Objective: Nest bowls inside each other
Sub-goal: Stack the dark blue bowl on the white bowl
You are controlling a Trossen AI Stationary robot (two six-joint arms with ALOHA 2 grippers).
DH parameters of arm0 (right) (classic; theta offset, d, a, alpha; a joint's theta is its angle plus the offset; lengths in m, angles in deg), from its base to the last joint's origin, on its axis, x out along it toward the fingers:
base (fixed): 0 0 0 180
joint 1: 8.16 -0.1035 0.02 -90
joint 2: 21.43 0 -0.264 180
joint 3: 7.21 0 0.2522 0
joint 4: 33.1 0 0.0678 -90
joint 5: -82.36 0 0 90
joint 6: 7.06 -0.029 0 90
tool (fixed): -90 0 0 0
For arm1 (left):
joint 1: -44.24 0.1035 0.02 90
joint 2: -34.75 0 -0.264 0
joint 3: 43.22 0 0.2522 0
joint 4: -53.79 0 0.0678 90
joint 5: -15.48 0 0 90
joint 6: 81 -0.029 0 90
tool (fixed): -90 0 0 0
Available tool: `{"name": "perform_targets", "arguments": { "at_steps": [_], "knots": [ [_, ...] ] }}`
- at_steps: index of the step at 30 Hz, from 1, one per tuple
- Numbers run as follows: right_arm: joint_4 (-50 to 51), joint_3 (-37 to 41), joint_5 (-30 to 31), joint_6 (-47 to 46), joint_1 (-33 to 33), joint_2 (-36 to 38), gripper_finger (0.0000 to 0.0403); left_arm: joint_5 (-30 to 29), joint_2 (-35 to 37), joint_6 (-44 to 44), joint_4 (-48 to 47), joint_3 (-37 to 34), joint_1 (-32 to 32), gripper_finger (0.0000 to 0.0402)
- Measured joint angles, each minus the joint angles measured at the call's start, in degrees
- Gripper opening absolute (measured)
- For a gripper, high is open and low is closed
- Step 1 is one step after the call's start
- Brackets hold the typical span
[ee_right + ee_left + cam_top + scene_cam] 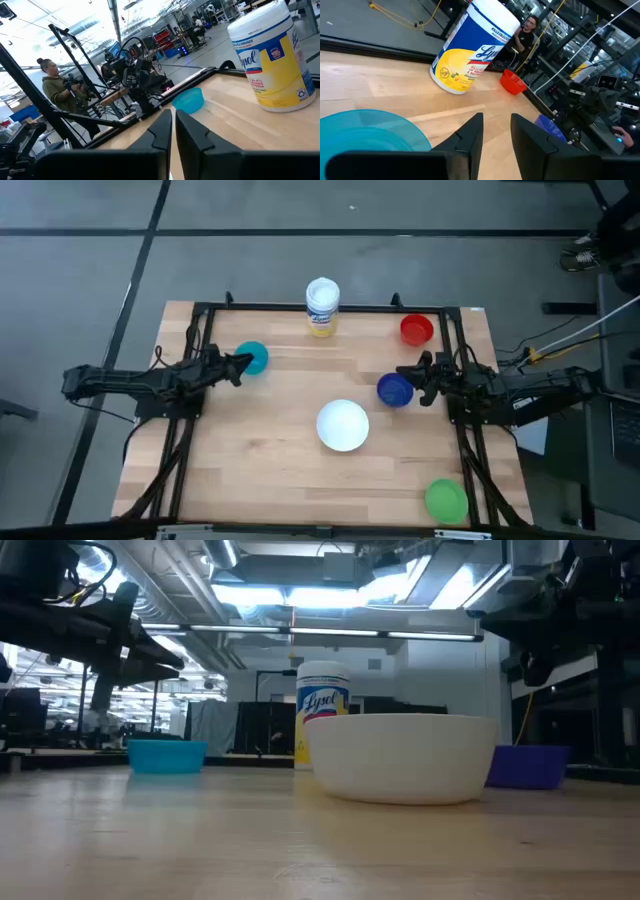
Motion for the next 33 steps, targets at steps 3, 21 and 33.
{"name": "perform_targets", "arguments": {
  "at_steps": [3,21,33],
  "knots": [
    [0.0,0.0,0.0,0.0,0.0,0.0,0.0025,0.0,0.0,0.0,0.0,0.0,0.0,0.0095],
    [-34.2,-7.2,-13.1,16.5,0.0,0.0,0.0035,13.2,0.1,-26.3,45.9,4.6,0.0,0.0095],
    [72.9,-64.2,1.5,14.4,0.0,-16.7,0.0062,2.6,-20.9,-47.7,-37.2,63.1,0.0,0.0095]
  ]
}}
